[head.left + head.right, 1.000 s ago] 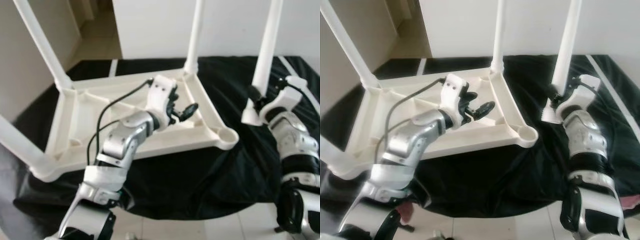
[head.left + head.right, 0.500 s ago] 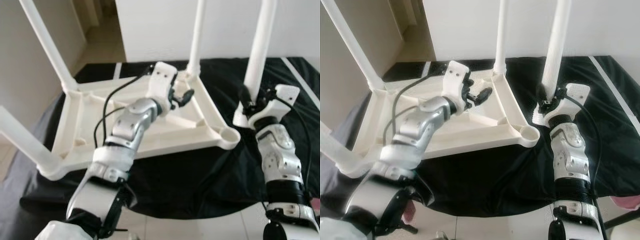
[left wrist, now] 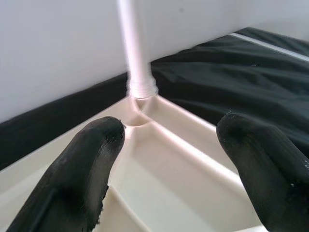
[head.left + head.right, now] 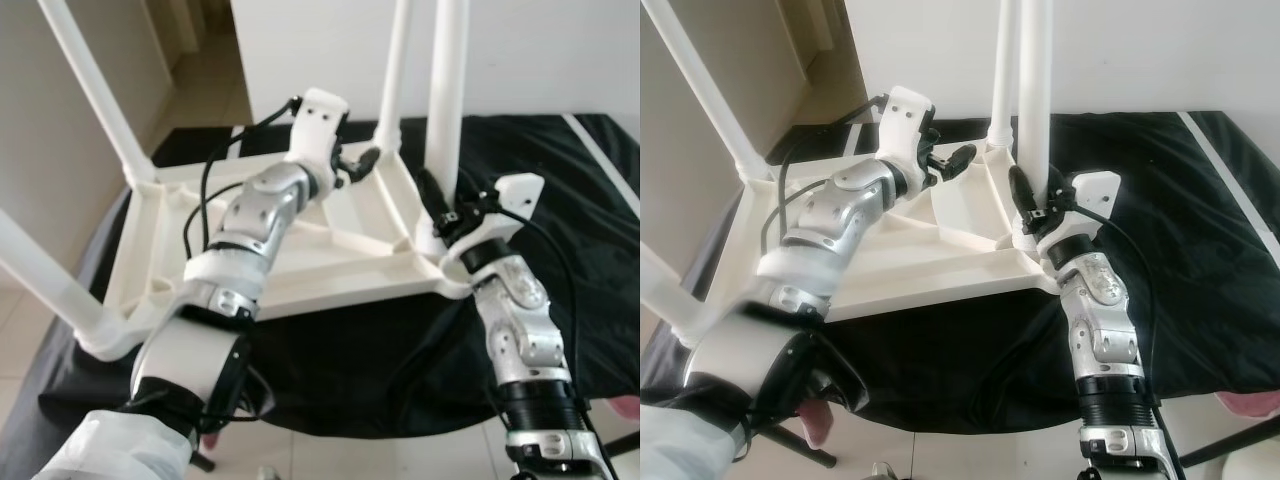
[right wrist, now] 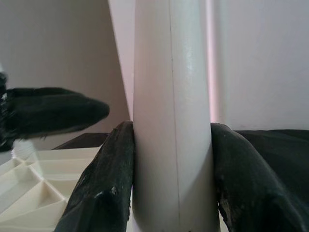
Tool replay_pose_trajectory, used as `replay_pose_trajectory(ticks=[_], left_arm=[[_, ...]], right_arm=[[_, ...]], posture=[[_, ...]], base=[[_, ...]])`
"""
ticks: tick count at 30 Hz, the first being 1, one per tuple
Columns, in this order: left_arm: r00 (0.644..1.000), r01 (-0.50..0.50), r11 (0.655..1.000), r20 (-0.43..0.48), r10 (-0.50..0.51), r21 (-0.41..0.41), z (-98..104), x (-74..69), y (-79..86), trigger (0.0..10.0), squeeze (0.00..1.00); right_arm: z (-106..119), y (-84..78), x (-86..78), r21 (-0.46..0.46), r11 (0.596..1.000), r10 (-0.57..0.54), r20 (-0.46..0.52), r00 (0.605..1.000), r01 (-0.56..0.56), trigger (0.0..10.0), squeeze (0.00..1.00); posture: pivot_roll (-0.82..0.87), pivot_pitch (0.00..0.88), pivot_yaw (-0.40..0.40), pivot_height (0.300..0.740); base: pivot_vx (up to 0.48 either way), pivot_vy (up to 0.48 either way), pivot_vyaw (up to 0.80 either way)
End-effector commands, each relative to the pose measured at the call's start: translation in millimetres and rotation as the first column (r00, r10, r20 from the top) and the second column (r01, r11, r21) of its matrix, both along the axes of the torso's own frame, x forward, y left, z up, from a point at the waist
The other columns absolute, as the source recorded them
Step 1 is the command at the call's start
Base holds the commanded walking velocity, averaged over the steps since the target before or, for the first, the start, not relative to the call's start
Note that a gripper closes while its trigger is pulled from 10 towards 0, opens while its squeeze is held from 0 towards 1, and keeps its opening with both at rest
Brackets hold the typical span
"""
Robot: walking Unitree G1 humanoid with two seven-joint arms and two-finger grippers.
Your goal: Building children table
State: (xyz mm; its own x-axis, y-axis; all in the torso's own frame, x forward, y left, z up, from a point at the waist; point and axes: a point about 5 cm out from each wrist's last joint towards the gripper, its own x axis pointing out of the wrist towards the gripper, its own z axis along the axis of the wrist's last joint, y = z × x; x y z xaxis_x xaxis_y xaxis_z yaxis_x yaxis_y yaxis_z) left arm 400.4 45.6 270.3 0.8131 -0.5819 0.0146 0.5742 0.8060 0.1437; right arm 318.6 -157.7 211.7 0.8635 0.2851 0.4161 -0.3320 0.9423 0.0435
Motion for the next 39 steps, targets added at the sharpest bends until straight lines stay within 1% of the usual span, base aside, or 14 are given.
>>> replay_pose_trajectory(ticks=[1,6,7,10,13,16,18,19,21,22,24,25,26,39], left_arm=[[0.99,-0.138,0.99,0.03,0.138,-0.009,6,6.0,8.5,10.0,0.0],[0.987,-0.147,0.989,0.059,0.146,0.003,18,10.2,11.0,10.0,0.0],[0.989,-0.131,0.991,0.077,0.13,0.001,28,11.6,7.9,10.0,0.0],[0.988,-0.128,0.992,0.083,0.127,0.004,32,12.3,6.0,10.0,0.0],[0.992,-0.094,0.996,0.088,0.093,0.004,39,11.9,-3.1,10.0,0.0],[0.993,-0.079,0.997,0.088,0.079,-0.003,40,11.5,-5.9,10.0,0.0],[0.996,0.008,0.999,0.09,-0.003,-0.054,49,6.2,-23.0,10.0,0.0],[0.996,0.008,0.999,0.09,-0.003,-0.054,49,6.2,-23.0,10.0,0.0],[0.994,0.077,0.993,0.088,-0.069,-0.087,54,1.3,-36.0,10.0,0.0],[0.994,0.077,0.993,0.088,-0.069,-0.087,54,1.3,-36.0,10.0,0.0],[0.988,0.135,0.985,0.086,-0.126,-0.107,57,-2.8,-44.8,10.0,0.0],[0.988,0.135,0.985,0.086,-0.126,-0.107,57,-2.8,-44.8,10.0,0.0],[0.979,0.19,0.973,0.095,-0.178,-0.133,62,-7.2,-52.8,10.0,0.0],[0.958,0.272,0.944,0.149,-0.247,-0.185,79,-18.8,-71.4,10.0,0.0]], right_arm=[[4,1.8,-2.6,-0.008,1.0,0.021,0.027,0.999,-0.021,10.0,0.0],[3,7.0,-3.6,-0.032,0.997,0.068,0.026,0.997,-0.067,10.0,0.0],[0,13.7,-5.7,-0.055,0.994,0.098,0.024,0.995,-0.097,10.0,0.0],[-1,16.9,-7.0,-0.067,0.992,0.11,0.022,0.994,-0.108,10.0,0.0],[-5,25.3,-9.6,-0.089,0.985,0.149,0.018,0.989,-0.147,10.0,0.0],[-6,26.6,-9.8,-0.092,0.984,0.157,0.018,0.987,-0.155,10.0,0.0],[-7,29.5,-9.6,-0.099,0.979,0.181,0.012,0.983,-0.179,10.0,0.0],[-7,29.5,-9.6,-0.099,0.979,0.181,0.012,0.983,-0.179,10.0,0.0],[-9,30.7,-9.2,-0.104,0.977,0.19,0.007,0.982,-0.188,10.0,0.0],[-9,30.7,-9.2,-0.104,0.977,0.19,0.007,0.982,-0.188,10.0,0.0],[-10,31.0,-8.9,-0.108,0.976,0.19,0.004,0.982,-0.188,10.0,0.0],[-10,31.0,-8.9,-0.108,0.976,0.19,0.004,0.982,-0.188,10.0,0.0],[-11,30.5,-8.3,-0.105,0.978,0.183,-0.001,0.983,-0.183,10.0,0.0],[-14,29.9,-5.4,-0.1,0.981,0.168,-0.018,0.986,-0.168,10.0,0.0]], posture=[[-0.07,0.0,0.034,0.74],[-0.07,0.0,0.033,0.74],[-0.07,0.0,0.033,0.74],[-0.07,0.0,0.033,0.74],[-0.07,0.0,0.033,0.74],[-0.07,0.0,0.032,0.74],[-0.06,0.0,0.029,0.74],[-0.06,0.0,0.029,0.74],[-0.06,0.0,0.029,0.74],[-0.06,0.0,0.029,0.74],[-0.06,0.0,0.031,0.74],[-0.06,0.0,0.031,0.74],[-0.06,0.0,0.029,0.74],[-0.07,0.0,0.024,0.74]], base=[[0.0,0.0,0.0],[0.0,0.0,0.0],[0.0,0.0,0.0],[0.0,0.0,0.0],[0.0,0.0,0.0],[0.0,0.0,0.0],[0.0,0.0,0.0],[0.0,0.0,0.0],[0.0,0.0,0.0],[0.0,0.0,0.0],[0.0,0.0,0.0],[0.0,0.0,0.0],[0.0,0.0,0.0],[0.0,0.0,0.0]])
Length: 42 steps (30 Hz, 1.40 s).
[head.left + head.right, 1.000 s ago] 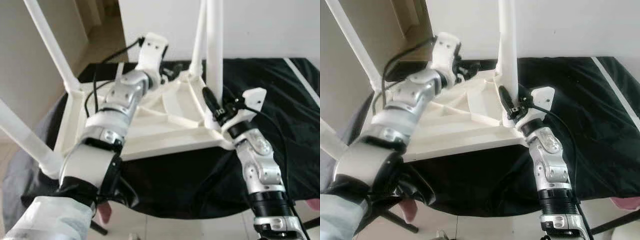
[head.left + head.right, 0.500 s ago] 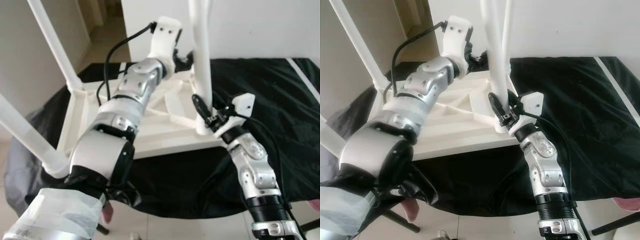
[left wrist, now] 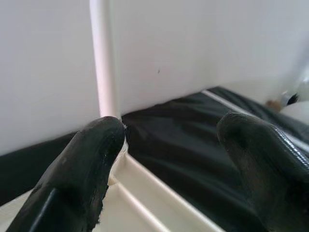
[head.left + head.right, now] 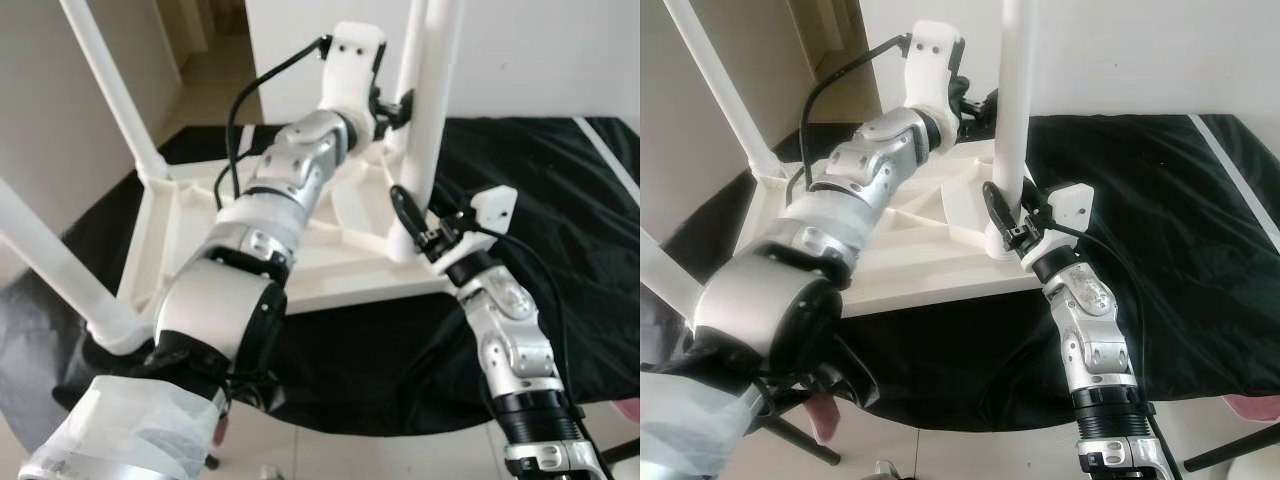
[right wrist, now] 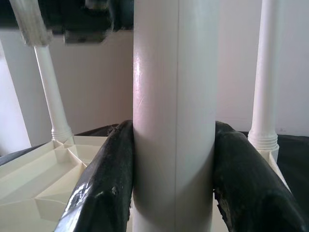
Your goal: Building children table
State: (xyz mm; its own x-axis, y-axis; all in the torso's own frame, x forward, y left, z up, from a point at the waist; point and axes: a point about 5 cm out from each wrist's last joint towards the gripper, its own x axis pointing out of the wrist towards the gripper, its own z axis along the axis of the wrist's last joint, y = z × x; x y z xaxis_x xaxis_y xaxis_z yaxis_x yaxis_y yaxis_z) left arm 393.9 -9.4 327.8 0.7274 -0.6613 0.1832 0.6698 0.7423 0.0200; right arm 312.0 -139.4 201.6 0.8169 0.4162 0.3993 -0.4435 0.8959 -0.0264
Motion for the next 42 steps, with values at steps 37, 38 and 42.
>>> replay_pose_trajectory(ticks=[37,38,42], left_arm=[[0.977,0.17,0.984,0.137,-0.161,-0.058,32,-28.4,-25.6,10.0,0.0],[0.978,0.17,0.984,0.135,-0.161,-0.059,32,-28.4,-25.4,10.0,0.0],[0.977,0.174,0.983,0.133,-0.165,-0.059,31,-29.2,-25.6,10.0,0.0]], right_arm=[[1,-1.0,7.1,-0.014,0.998,-0.056,0.006,0.998,0.056,10.0,0.0],[1,-1.4,7.0,-0.015,0.998,-0.058,0.005,0.998,0.058,10.0,0.0],[1,-2.5,6.8,-0.016,0.998,-0.062,0.005,0.998,0.063,10.0,0.0]], posture=[[-0.09,0.0,0.044,0.74],[-0.09,0.0,0.042,0.74],[-0.09,0.0,0.039,0.74]], base=[[0.0,0.0,0.0],[0.0,0.0,0.0],[0.0,0.0,0.0]])
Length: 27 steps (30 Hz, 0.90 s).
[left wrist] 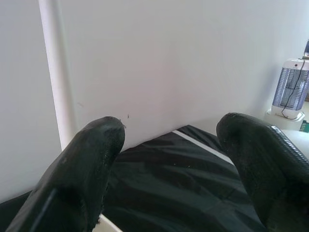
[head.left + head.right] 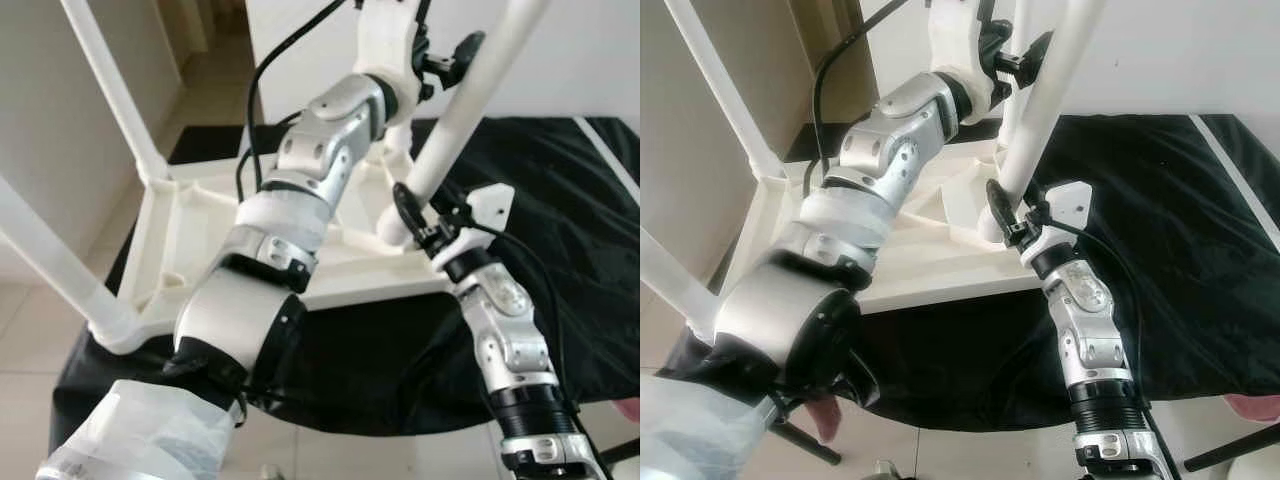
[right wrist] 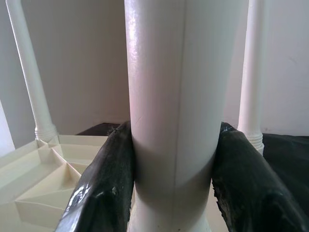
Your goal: Building children table
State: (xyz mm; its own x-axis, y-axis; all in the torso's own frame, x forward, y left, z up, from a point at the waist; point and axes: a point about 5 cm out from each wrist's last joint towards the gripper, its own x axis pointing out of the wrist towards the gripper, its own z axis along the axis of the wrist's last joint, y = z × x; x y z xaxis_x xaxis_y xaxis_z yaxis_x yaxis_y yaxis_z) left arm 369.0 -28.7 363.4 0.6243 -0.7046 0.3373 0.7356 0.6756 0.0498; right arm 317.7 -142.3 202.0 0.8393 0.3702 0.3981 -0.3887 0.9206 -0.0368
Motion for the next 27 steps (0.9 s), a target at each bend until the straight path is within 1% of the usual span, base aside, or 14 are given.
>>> replay_pose_trajectory(ticks=[1,12,22,23,24,27], left_arm=[[0.997,0.072,0.997,-0.005,-0.072,0.023,-5,-4.8,-6.1,10.0,0.0],[0.996,0.088,0.996,-0.007,-0.088,0.019,-6,-7.6,-6.5,10.0,0.0],[0.991,0.133,0.991,-0.026,-0.133,0.016,-11,-16.2,-15.9,10.0,0.0],[0.991,0.133,0.991,-0.026,-0.133,0.016,-11,-16.2,-15.9,10.0,0.0],[0.991,0.133,0.991,-0.038,-0.132,0.026,-15,-16.0,-17.0,10.0,0.0],[0.99,0.134,0.991,-0.043,-0.133,0.027,-16,-16.0,-17.1,10.0,0.0]], right_arm=[[1,0.1,1.2,-0.007,1.0,-0.004,0.001,1.0,0.004,10.0,0.0],[0,-1.7,2.7,-0.011,1.0,-0.014,-0.003,1.0,0.014,10.0,0.0],[-2,-2.0,2.0,-0.008,1.0,-0.027,-0.01,1.0,0.027,10.0,0.0],[-2,-2.0,2.0,-0.008,1.0,-0.027,-0.01,1.0,0.027,10.0,0.0],[-2,-1.8,1.9,-0.007,1.0,-0.028,-0.011,1.0,0.028,10.0,0.0],[-2,-1.5,1.8,-0.007,1.0,-0.028,-0.013,1.0,0.028,10.0,0.0]], posture=[[-0.09,0.0,0.038,0.74],[-0.09,0.0,0.038,0.74],[-0.09,0.0,0.041,0.74],[-0.09,0.0,0.041,0.74],[-0.09,0.0,0.044,0.74],[-0.09,0.0,0.043,0.74]], base=[[0.0,0.0,0.0],[0.0,0.0,0.0],[0.0,0.0,0.0],[0.0,0.0,0.0],[0.0,0.0,0.0],[0.0,0.0,0.0]])
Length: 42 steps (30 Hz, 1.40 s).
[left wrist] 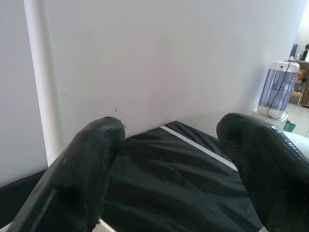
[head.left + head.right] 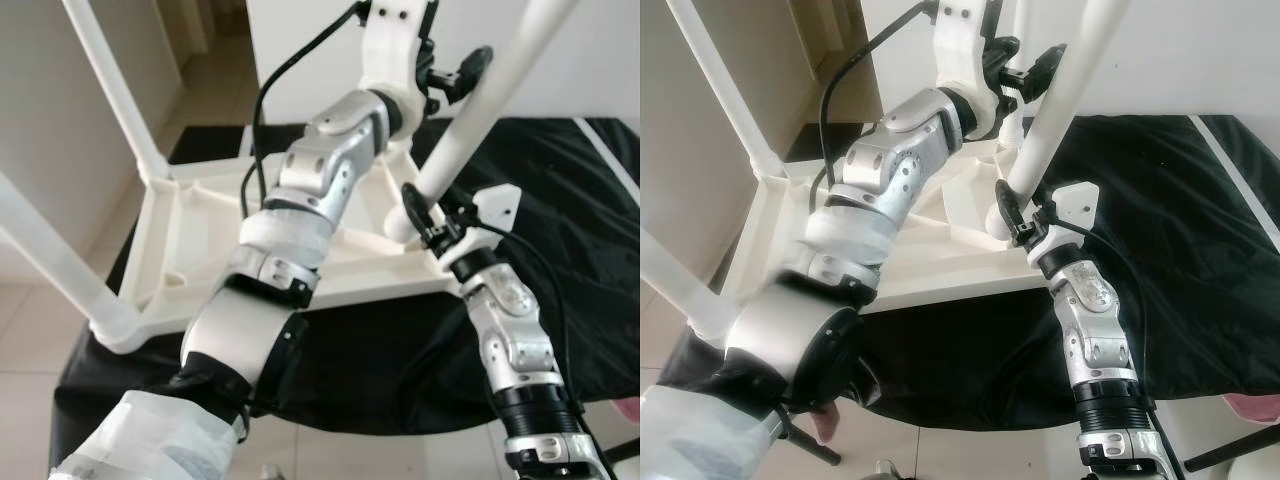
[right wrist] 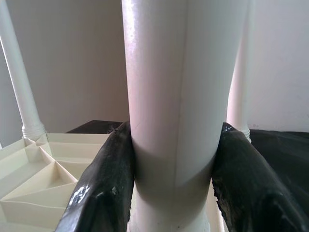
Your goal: Building children table
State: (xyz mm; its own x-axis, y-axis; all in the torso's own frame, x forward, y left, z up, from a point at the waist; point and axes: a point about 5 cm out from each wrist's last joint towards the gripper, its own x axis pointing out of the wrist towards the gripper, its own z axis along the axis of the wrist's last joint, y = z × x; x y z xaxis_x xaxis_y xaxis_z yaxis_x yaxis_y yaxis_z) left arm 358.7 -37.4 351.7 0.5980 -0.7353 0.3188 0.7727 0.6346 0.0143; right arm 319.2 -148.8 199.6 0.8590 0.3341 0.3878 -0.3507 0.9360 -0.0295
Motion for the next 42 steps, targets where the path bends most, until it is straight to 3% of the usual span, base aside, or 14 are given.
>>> replay_pose_trajectory(ticks=[1,8,14,19,25,28,30,32,34,35,40,42], left_arm=[[0.997,0.081,0.996,-0.003,-0.081,0.037,-5,-5.8,-8.5,10.0,0.0],[0.997,0.073,0.997,-0.01,-0.073,0.034,-6,-5.6,-6.0,10.0,0.0],[1.0,0.008,1.0,-0.026,-0.007,0.016,-8,4.0,7.7,10.0,0.0],[0.99,-0.132,0.991,-0.05,0.13,-0.033,-17,21.3,43.0,10.0,0.0],[0.98,-0.191,0.979,-0.076,0.186,-0.066,-25,24.5,53.8,10.0,0.0],[0.963,-0.243,0.968,-0.139,0.233,-0.059,-51,26.9,68.0,10.0,0.0],[0.963,-0.243,0.968,-0.139,0.233,-0.059,-51,26.9,68.0,10.0,0.0],[0.952,-0.269,0.963,-0.148,0.268,0.014,-75,25.1,75.5,10.0,0.0],[0.952,-0.269,0.963,-0.148,0.268,0.014,-75,25.1,75.5,10.0,0.0],[0.943,-0.298,0.953,-0.139,0.303,0.06,-91,22.7,82.3,10.0,0.0],[0.937,-0.313,0.949,-0.155,0.314,0.035,-109,15.1,87.8,10.0,0.0],[0.942,-0.278,0.961,-0.196,0.272,-0.001,-120,4.6,82.4,10.0,0.0]], right_arm=[[0,5.3,0.2,-0.009,1.0,0.014,-0.001,1.0,-0.014,10.0,0.0],[0,5.1,1.1,-0.007,1.0,0.002,-0.001,1.0,-0.002,10.0,0.0],[5,0.3,2.6,0.008,1.0,-0.029,0.014,0.999,0.029,10.0,0.0],[8,-16.4,5.8,0.037,0.987,-0.157,0.012,0.988,0.157,10.0,0.0],[9,-23.2,6.3,0.058,0.977,-0.204,0.01,0.979,0.203,10.0,0.0],[13,-29.9,5.1,0.074,0.967,-0.247,0.021,0.969,0.245,10.0,0.0],[13,-29.9,5.1,0.074,0.967,-0.247,0.021,0.969,0.245,10.0,0.0],[11,-37.0,5.5,0.065,0.946,-0.318,0.017,0.948,0.316,10.0,0.0],[11,-37.0,5.5,0.065,0.946,-0.318,0.017,0.948,0.316,10.0,0.0],[9,-42.7,6.3,0.064,0.925,-0.376,0.0,0.927,0.375,10.0,0.0],[6,-46.0,6.5,0.052,0.913,-0.405,-0.015,0.914,0.405,10.0,0.0],[4,-45.2,5.6,0.033,0.915,-0.401,-0.022,0.916,0.402,10.0,0.0]], posture=[[-0.09,0.0,0.042,0.74],[-0.09,0.001,0.045,0.74],[-0.09,0.003,0.048,0.74],[-0.09,0.014,0.05,0.74],[-0.09,0.018,0.05,0.74],[-0.09,0.024,0.052,0.74],[-0.09,0.024,0.052,0.74],[-0.09,0.026,0.052,0.74],[-0.09,0.026,0.052,0.74],[-0.07,0.029,0.047,0.74],[-0.07,0.03,0.044,0.74],[-0.06,0.032,0.04,0.74]], base=[[0.0,0.0,0.0],[0.0,0.0,0.0],[0.0,0.0,0.0],[0.0,0.0,0.0],[0.0,0.0,0.0],[0.0,0.0,0.0],[0.0,0.0,0.0],[0.0,0.0,0.0],[0.0,0.0,0.0],[0.0,0.0,0.0],[0.0,0.0,0.0],[0.0,0.0,0.0]])
